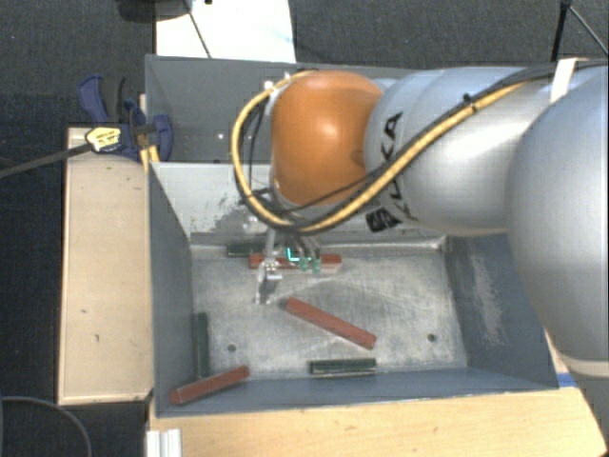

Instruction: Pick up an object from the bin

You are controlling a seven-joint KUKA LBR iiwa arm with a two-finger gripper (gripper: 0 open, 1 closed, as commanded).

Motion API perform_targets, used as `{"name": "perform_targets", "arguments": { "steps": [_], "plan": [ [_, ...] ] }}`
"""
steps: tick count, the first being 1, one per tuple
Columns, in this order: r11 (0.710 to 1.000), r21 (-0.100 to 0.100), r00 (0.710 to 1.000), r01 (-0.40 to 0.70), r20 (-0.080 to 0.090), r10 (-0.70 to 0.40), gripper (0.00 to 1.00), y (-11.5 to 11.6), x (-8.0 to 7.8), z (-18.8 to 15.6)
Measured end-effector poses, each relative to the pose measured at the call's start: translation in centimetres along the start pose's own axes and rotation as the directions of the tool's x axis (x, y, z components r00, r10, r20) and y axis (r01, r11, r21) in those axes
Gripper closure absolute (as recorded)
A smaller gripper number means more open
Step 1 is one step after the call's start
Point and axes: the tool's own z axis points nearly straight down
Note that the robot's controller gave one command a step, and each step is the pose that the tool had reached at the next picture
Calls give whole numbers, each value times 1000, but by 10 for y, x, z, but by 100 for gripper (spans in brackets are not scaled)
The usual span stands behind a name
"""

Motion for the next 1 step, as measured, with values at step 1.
{"name": "perform_targets", "arguments": {
  "steps": [1],
  "plan": [
    [1000, -1, 1000, -4, 8, 4, 0, -1, -2, -4]
  ]
}}
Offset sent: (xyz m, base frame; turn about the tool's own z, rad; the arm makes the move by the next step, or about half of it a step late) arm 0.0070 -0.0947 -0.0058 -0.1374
